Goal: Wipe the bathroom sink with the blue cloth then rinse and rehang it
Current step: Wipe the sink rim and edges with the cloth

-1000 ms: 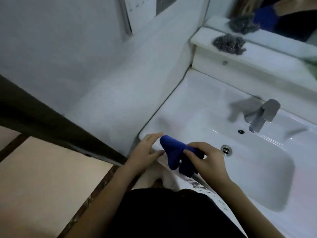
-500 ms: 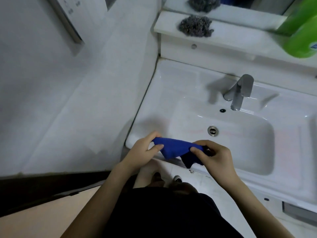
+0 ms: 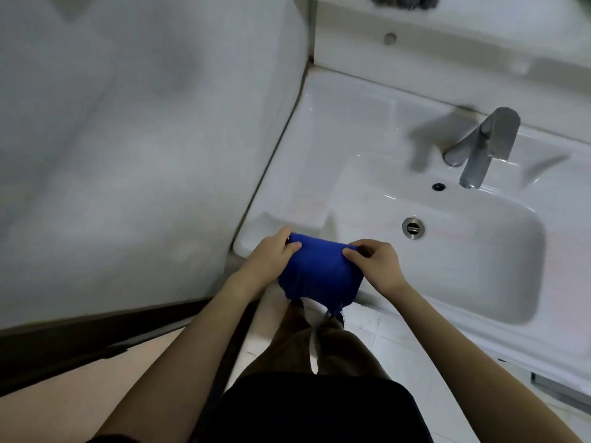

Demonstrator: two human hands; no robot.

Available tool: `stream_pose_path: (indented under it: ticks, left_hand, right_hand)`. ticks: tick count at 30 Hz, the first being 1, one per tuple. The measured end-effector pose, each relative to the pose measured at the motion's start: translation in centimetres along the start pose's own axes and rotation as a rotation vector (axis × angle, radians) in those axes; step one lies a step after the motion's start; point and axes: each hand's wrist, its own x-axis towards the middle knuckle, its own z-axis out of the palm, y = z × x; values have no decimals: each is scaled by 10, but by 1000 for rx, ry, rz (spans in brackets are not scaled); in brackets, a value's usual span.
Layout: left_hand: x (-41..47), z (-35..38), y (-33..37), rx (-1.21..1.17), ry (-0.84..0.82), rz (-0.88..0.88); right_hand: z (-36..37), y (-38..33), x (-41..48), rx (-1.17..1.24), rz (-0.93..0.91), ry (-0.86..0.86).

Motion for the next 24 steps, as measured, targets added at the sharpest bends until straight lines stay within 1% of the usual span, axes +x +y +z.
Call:
stream_pose_path:
  ticks: [3,9,12,14,16,19,21,24]
  left_hand:
    - [19,-2,3,61,30,31]
    - [44,3,-2,18,48,37]
    - [53,3,-2,-21,98,47]
    - [56,3,-2,-5,132,54]
    - [57,5,-4,46,156,56]
    - [48,8,-13,147,199,97]
    - [38,8,-24,188,262,121]
    - [21,6,-44,280,372,117]
  right_hand:
    - [1,6,18,22,-2,33]
    - [0,10,44,13,2,77]
    - [0,6,56,2,-7,106]
    - [1,3,61,-9,-17,119]
    - [4,3,64,-68,-25,88]
    - [7,4,64,-102,5,-67]
    - [8,3,63,-101,3,-143]
    - [9,-1,61,-85,-64,-155]
